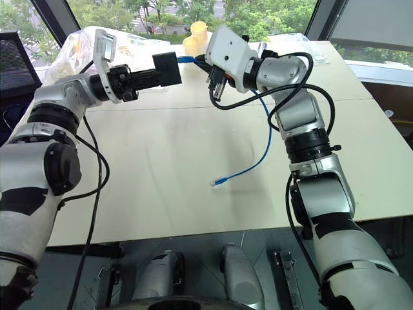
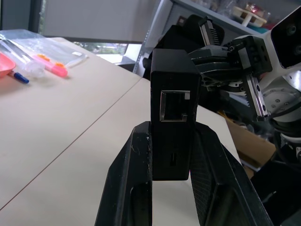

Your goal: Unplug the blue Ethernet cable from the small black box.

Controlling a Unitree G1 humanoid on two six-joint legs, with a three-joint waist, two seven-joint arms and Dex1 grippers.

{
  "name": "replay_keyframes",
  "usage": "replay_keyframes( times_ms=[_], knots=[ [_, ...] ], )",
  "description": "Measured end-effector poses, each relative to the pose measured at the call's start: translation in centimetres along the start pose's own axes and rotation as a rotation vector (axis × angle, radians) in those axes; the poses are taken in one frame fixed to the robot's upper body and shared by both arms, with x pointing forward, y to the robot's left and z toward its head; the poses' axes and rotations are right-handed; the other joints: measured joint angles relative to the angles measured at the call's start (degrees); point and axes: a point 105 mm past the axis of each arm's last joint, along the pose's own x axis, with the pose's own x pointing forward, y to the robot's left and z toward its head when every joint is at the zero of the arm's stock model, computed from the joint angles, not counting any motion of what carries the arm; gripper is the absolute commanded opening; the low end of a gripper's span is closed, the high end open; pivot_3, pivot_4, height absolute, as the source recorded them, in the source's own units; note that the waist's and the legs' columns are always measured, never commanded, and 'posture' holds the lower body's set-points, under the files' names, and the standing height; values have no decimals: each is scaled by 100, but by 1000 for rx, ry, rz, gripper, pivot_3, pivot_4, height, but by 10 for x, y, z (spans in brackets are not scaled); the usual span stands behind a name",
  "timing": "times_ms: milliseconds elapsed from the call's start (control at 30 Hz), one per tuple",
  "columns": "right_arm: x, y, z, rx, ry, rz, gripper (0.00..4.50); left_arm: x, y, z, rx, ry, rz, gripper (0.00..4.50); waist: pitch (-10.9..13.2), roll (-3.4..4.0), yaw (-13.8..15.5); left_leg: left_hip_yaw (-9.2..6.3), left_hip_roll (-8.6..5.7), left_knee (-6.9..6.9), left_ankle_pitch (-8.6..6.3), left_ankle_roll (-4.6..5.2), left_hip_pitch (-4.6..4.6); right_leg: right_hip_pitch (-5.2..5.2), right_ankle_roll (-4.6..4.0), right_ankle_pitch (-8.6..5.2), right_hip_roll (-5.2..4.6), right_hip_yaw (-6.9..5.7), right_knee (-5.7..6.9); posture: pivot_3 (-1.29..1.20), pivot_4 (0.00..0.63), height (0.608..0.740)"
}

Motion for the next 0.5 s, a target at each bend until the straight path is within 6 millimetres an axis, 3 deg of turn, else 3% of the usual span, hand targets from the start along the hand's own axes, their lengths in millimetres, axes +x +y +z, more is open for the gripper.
replay_keyframes(
  times_ms=[233,333,467,500],
  knots=[
    [-1,3,-1,8,7,11,0,0,0,-1,1,10,-3,493,0,0,-4,-1,0,0,0,0,0,-1,0,0,0,0,1,0,150,740],
    [-5,6,1,11,3,43,894,-2,0,-4,-2,22,-9,493,0,0,0,0,0,0,0,0,0,0,0,0,0,0,1,0,150,740],
    [-13,13,-6,59,22,105,2884,-5,-6,-6,-4,37,-65,493,0,0,0,0,0,1,0,0,-1,0,0,0,0,-1,1,0,150,740],
    [-18,12,-8,98,29,113,2884,-6,-8,-7,-1,51,-78,493,0,0,7,0,0,1,0,0,-1,0,0,0,0,-1,1,0,150,740]
  ],
)
